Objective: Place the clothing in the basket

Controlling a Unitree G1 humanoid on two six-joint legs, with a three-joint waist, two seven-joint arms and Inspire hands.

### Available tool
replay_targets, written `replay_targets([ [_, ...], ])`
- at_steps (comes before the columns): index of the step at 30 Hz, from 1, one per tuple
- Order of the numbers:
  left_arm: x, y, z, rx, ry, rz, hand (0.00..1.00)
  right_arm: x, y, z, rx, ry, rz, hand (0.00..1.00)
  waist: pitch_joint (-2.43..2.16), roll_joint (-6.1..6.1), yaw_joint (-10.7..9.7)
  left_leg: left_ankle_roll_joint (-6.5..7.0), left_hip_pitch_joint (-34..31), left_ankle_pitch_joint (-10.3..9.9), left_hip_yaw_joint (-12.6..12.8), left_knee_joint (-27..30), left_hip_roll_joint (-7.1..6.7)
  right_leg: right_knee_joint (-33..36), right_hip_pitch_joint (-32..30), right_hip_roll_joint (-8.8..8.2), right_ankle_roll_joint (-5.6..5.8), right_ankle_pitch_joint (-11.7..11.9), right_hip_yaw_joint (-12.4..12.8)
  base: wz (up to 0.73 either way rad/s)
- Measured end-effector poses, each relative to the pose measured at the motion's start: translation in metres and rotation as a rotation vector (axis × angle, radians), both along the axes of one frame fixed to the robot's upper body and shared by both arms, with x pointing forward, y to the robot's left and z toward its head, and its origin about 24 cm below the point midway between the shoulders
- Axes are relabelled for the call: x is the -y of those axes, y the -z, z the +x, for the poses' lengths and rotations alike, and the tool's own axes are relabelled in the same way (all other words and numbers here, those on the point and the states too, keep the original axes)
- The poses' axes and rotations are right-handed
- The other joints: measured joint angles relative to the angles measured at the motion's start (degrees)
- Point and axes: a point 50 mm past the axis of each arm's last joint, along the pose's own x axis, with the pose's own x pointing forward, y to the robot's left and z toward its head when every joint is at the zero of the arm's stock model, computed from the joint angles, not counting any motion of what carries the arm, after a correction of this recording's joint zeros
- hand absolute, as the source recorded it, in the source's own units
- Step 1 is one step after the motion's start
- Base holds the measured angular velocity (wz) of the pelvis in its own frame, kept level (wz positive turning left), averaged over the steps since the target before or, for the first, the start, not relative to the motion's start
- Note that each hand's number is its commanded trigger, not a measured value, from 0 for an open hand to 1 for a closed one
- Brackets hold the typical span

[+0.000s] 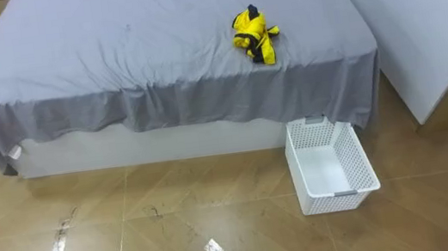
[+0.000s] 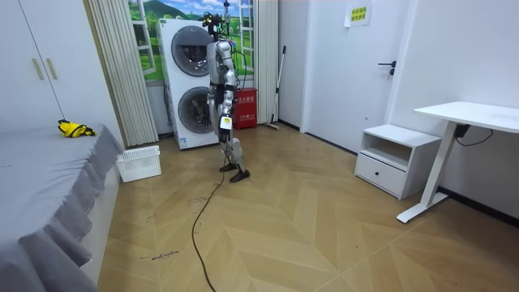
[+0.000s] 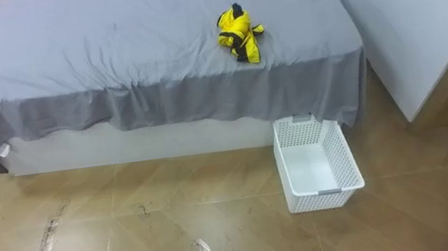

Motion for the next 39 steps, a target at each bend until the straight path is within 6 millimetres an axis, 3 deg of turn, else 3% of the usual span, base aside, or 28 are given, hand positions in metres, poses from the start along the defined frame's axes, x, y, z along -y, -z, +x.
replay_targets([
  [6, 0.000, 0.000, 0.001, 0.005, 0.001, 0.000, 0.00, 0.000, 0.000, 0.000, -0.002, 0.004, -0.004, 0.00, -0.05, -0.03, 0.04, 0.00, 0.01, 0.00, 0.00, 0.01, -0.01, 0.03, 0.01, 0.00, 0.00, 0.01, -0.01, 0.00],
  [14, 0.002, 0.001, -0.002, -0.013, 0.016, 0.008, 0.00, 0.001, 0.001, -0.007, -0.018, 0.062, -0.016, 0.00, -0.01, 1.17, -0.18, 0.00, -0.13, 0.00, -0.35, 0.02, 0.04, 0.20, 0.41, 0.00, 0.00, 0.02, 0.02, 0.02],
  [19, 0.002, 0.001, -0.003, -0.018, 0.009, 0.010, 0.00, 0.001, 0.001, -0.009, -0.021, 0.092, -0.013, 0.00, -0.06, 1.09, -0.18, 0.01, 0.03, -0.01, -0.26, 0.03, 0.07, 0.05, 0.81, 0.05, -0.01, -0.03, -0.08, 0.00],
  [21, 0.001, 0.001, -0.004, -0.016, -0.007, 0.010, 0.00, 0.000, 0.001, -0.009, -0.017, 0.086, -0.002, 0.00, -0.30, 1.01, -0.18, 0.05, -0.13, -0.12, -0.21, 0.36, 0.15, 0.11, 0.32, 0.12, -0.03, -0.13, -0.25, 0.05],
  [24, -0.001, 0.000, -0.004, -0.005, -0.045, 0.003, 0.00, 0.000, 0.001, -0.007, -0.010, 0.069, 0.008, 0.00, -0.34, 0.94, -0.01, -0.23, -1.83, -2.38, 0.20, 4.60, 1.29, 1.97, -0.49, 0.61, -0.40, -1.15, -0.56, -0.03],
  [26, -0.004, 0.000, -0.006, 0.008, -0.119, -0.014, 0.00, -0.002, 0.001, -0.008, -0.009, 0.058, 0.016, 0.00, -0.42, 0.47, 0.36, -0.87, -4.72, -4.14, 0.46, 12.26, 2.31, 3.90, -0.95, 0.85, -0.87, -2.68, 0.18, -0.12],
  [28, -0.006, -0.001, -0.005, 0.025, -0.165, -0.026, 0.00, -0.002, 0.002, -0.011, -0.017, 0.060, 0.020, 0.00, -0.33, 0.26, 0.77, -0.98, -7.70, -4.38, 0.53, 19.66, 3.31, 4.68, -0.80, 0.76, -1.41, -3.04, 0.26, -0.15],
  [30, -0.007, -0.002, -0.004, 0.041, -0.192, -0.032, 0.00, 0.000, 0.001, -0.011, -0.011, 0.062, 0.014, 0.00, 0.35, 0.39, 0.77, -0.83, -12.47, -4.13, 1.02, 29.50, 4.72, 5.18, 0.07, 1.29, -2.13, -3.55, 0.64, 0.02],
  [31, -0.006, -0.003, 0.002, 0.069, -0.190, -0.035, 0.00, 0.002, 0.001, -0.012, -0.007, 0.078, 0.010, 0.00, 0.21, 1.04, 0.17, -0.55, -15.58, -4.69, 0.64, 32.97, 4.97, 5.72, 0.46, 1.61, -2.80, -4.76, 1.10, 0.17],
  [33, -0.004, -0.003, 0.005, 0.103, -0.220, -0.058, 0.00, 0.006, 0.000, -0.013, -0.006, 0.096, 0.002, 0.00, 0.19, 0.92, -0.21, 0.31, -20.03, -4.90, 0.44, 28.66, 2.63, 7.21, 0.31, 0.33, -2.51, -6.51, 1.09, 0.07],
  [34, -0.002, -0.004, 0.007, 0.122, -0.242, -0.072, 0.00, 0.008, 0.000, -0.014, -0.009, 0.093, -0.005, 0.00, 0.05, 0.58, -0.21, -0.44, -23.25, -3.87, 0.49, 22.31, 0.85, 7.81, 0.32, -0.62, -1.91, -7.63, 1.35, -0.21],
  [35, -0.001, -0.004, 0.006, 0.128, -0.251, -0.076, 0.00, 0.009, 0.000, -0.013, -0.014, 0.087, -0.013, 0.00, 0.06, 0.64, 0.14, -1.09, -25.88, -0.32, 0.51, 14.77, 0.05, 8.27, 0.32, -1.53, -1.31, -8.69, 1.35, -0.33],
  [36, -0.001, -0.003, 0.004, 0.126, -0.257, -0.076, 0.00, 0.009, 0.000, -0.014, -0.017, 0.083, -0.015, 0.00, 0.03, 0.59, 0.49, -1.20, -26.85, 2.33, 0.54, 11.73, 0.09, 8.31, 0.63, -1.95, -1.21, -9.07, 1.66, -0.51],
  [37, -0.001, -0.003, -0.002, 0.116, -0.272, -0.077, 0.00, 0.010, 0.000, -0.014, -0.021, 0.073, -0.019, 0.00, 0.10, 0.68, 0.72, -1.26, -27.69, 6.29, 0.56, 7.69, 0.32, 8.08, 1.58, -2.85, -0.51, -10.09, 2.27, -0.50],
  [38, -0.001, -0.002, -0.006, 0.110, -0.288, -0.082, 0.00, 0.010, 0.000, -0.016, -0.029, 0.068, -0.021, 0.00, -0.07, 0.44, 0.82, -0.49, -27.82, 10.56, 1.78, 6.74, 0.03, 7.81, 2.69, -3.89, 0.35, -11.32, 3.28, -0.39],
  [39, -0.001, -0.002, -0.005, 0.114, -0.288, -0.084, 0.00, 0.010, 0.000, -0.017, -0.031, 0.070, -0.023, 0.00, -0.12, 0.26, 0.76, 0.94, -28.09, 12.13, 2.23, 6.86, -0.55, 7.45, 2.98, -4.53, 0.98, -11.76, 3.53, -0.06],
])
